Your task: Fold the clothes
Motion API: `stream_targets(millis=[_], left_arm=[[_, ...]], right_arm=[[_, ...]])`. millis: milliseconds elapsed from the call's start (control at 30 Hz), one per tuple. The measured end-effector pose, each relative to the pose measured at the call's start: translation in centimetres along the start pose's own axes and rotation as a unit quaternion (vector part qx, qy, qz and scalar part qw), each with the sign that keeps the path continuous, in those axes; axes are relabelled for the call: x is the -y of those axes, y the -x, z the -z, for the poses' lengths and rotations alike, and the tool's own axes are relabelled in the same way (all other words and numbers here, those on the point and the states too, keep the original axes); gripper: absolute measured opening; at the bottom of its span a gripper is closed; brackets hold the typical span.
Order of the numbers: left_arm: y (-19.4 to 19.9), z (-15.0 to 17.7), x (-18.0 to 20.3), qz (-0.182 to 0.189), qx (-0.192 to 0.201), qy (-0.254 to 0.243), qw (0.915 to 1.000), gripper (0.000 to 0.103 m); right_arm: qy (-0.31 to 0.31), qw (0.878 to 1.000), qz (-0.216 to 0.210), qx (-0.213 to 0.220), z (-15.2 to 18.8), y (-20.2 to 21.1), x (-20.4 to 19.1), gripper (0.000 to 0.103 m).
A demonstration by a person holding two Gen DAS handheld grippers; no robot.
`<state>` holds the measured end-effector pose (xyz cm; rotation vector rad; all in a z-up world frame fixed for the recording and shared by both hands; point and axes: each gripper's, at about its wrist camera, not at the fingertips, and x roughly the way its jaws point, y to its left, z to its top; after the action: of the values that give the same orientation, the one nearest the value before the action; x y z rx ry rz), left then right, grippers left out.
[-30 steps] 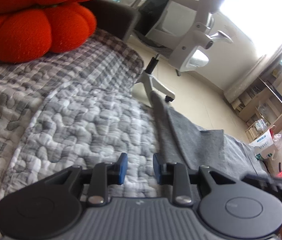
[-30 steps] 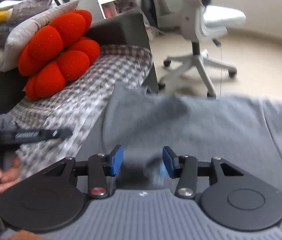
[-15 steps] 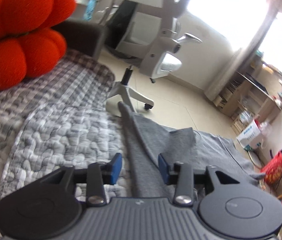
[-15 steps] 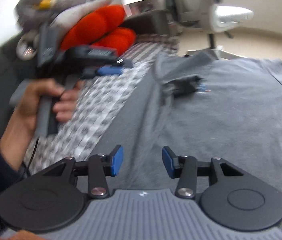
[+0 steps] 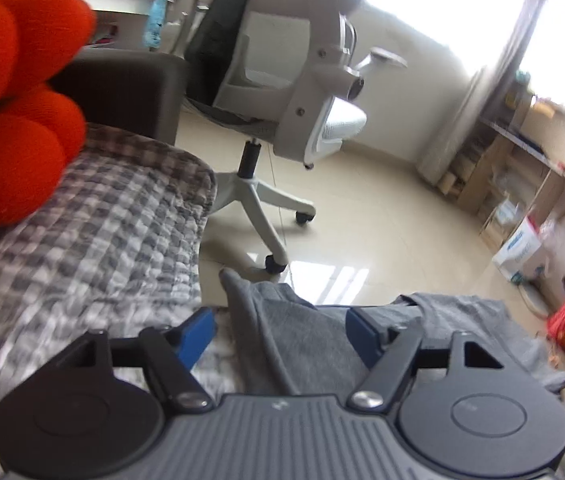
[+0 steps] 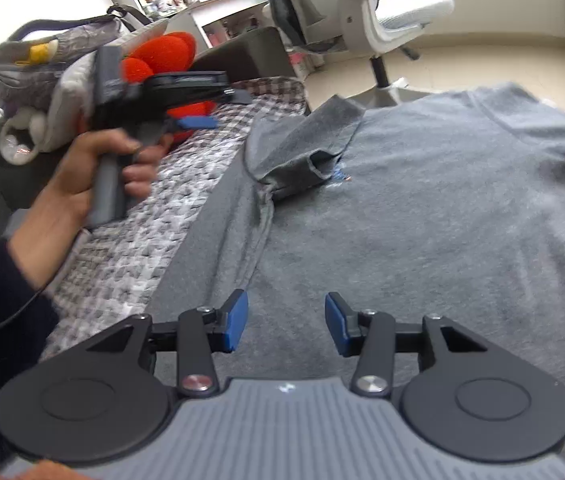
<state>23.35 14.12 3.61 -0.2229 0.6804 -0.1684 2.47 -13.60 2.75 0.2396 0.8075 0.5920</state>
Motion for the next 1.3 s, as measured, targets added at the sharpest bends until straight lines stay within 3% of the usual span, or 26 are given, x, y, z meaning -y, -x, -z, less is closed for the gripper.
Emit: stream_targets(millis=[133,167,200,267,333,467,667,767,833,933,967,1033,1067,1100,1133,1167,1233,1267,1300], left_arm=[[-3.3,-0.1,0.0,-0.028,-0.03,-0.017,0.999,0.059],[-4.0,-0.1,-0.2,-0.037,-0.035,-0.017,0.9986,0.052],[-4.4,-0.1,-0.5,-0.046,-0.037,-0.013,0.9982,0.034],[-5.2,0.0,-1.2,-0.065,-0.039,-0.004,0.9971,0.012],[-5.4,-0.1,-1.7,-0.069,-0.032,0.003,0.9971,0.004],[-5.0,-0.4,-2.6,-0.06,-0.007,0.005,0.9982,0.004],[-4.5,-0.3,-5.2,-0.042,0.013,0.076,0.9961,0.003],[-4.8,0.2,-4.9,-0.046,0.006,0.064,0.9969,0.002],[-4.9,0.2,-5.0,-0.034,0.004,0.071,0.9969,0.002],[-5.1,0.0,-5.4,-0.017,-0.004,0.087,0.996,0.003],[-5.2,-0.1,-5.5,-0.013,-0.007,0.089,0.9959,0.006],[-5.2,-0.1,-5.7,0.009,-0.013,0.098,0.9951,0.028],[-5.1,0.0,-5.8,0.027,-0.012,0.103,0.9942,0.046],[-5.1,0.0,-5.8,0.04,-0.01,0.106,0.9935,0.056],[-5.0,0.0,-5.6,0.038,-0.008,0.102,0.994,0.057],[-5.1,0.0,-5.2,0.031,-0.008,0.094,0.995,0.056],[-5.5,0.0,-4.5,0.017,-0.012,0.073,0.9971,0.044],[-5.8,0.1,-4.3,0.009,-0.017,0.067,0.9976,0.02],[-6.1,0.2,-4.2,0.003,-0.021,0.063,0.9978,0.006]], right_arm=[[0.001,1.0,-0.01,-0.004,0.3,-0.3,0.0,0.047],[0.0,1.0,-0.014,-0.005,0.3,-0.3,0.0,0.047],[-0.001,1.0,-0.017,-0.005,0.3,-0.4,-0.1,0.047],[0.003,1.0,-0.017,-0.005,0.3,-0.5,-0.2,0.047],[0.003,1.0,-0.019,-0.003,0.2,-0.6,-0.2,0.047],[-0.001,1.0,-0.022,-0.003,0.2,-1.0,-0.1,0.047],[0.003,1.0,-0.019,-0.009,0.4,-1.7,-0.3,0.047],[-0.004,1.0,-0.013,-0.001,-0.2,-1.9,0.2,0.047],[-0.021,1.0,-0.007,0.006,-1.1,-2.3,0.9,0.047],[-0.086,0.996,-0.032,0.018,-3.7,-3.4,3.0,0.047],[-0.113,0.992,-0.043,0.024,-4.8,-3.8,3.9,0.047],[-0.153,0.986,-0.06,0.024,-7.4,-5.2,5.4,0.049],[-0.159,0.985,-0.053,0.028,-8.7,-6.0,5.9,0.05],[-0.162,0.985,-0.041,0.033,-10.1,-6.9,6.3,0.05],[-0.154,0.987,-0.021,0.039,-11.4,-7.8,6.5,0.05],[-0.146,0.988,-0.005,0.043,-12.6,-8.9,6.8,0.05],[-0.146,0.988,0.015,0.04,-14.3,-11.1,7.5,0.05],[-0.15,0.988,0.021,0.036,-14.9,-12.3,7.9,0.05],[-0.151,0.988,0.024,0.032,-15.5,-13.3,8.2,0.049]])
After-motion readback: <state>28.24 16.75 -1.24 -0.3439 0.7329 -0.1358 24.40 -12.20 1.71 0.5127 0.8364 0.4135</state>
